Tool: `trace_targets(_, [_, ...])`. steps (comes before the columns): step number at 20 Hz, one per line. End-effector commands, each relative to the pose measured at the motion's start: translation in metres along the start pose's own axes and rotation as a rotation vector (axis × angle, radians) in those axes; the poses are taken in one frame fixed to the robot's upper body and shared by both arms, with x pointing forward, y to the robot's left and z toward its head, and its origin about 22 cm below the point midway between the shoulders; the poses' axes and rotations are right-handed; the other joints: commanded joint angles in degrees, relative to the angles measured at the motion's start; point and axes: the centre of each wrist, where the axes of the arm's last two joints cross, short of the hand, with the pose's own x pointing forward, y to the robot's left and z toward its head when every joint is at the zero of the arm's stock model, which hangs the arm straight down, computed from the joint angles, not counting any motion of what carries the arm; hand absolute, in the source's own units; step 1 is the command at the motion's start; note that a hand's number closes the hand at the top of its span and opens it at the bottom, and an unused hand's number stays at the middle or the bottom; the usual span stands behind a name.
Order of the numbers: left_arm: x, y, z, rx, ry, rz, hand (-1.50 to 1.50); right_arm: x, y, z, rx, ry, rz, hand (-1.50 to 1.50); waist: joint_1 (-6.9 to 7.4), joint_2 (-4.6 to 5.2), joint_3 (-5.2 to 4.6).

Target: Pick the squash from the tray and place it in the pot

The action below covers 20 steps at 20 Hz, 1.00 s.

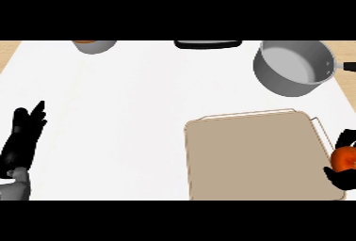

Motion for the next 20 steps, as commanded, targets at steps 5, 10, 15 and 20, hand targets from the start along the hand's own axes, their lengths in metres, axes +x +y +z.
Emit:
trace_targets(5, [-0.001,0.014,0.001,0.022,-0.011,-0.011,0.00,-0.133,-0.110,-0.014,-0.307,-0.015,-0.107,1.50,0.04,-0.41,0.18])
trace_targets(10, [-0.003,0.005,0.003,-0.014,-0.007,-0.009,0.00,-0.169,-0.159,-0.009,-0.560,-0.207,-0.280,1.50,0.83,-0.51,0.09])
trace_targets(15, [0.009,0.007,-0.002,-0.032,-0.017,-0.014,0.00,-0.211,-0.194,0.001,-0.698,-0.322,-0.383,1.50,2.65,-0.02,-0.13])
trace_targets(20, [0.017,-0.029,-0.009,-0.044,-0.034,-0.004,0.00,-0.208,-0.227,-0.013,-0.661,-0.383,-0.387,1.50,3.06,0.08,-0.34])
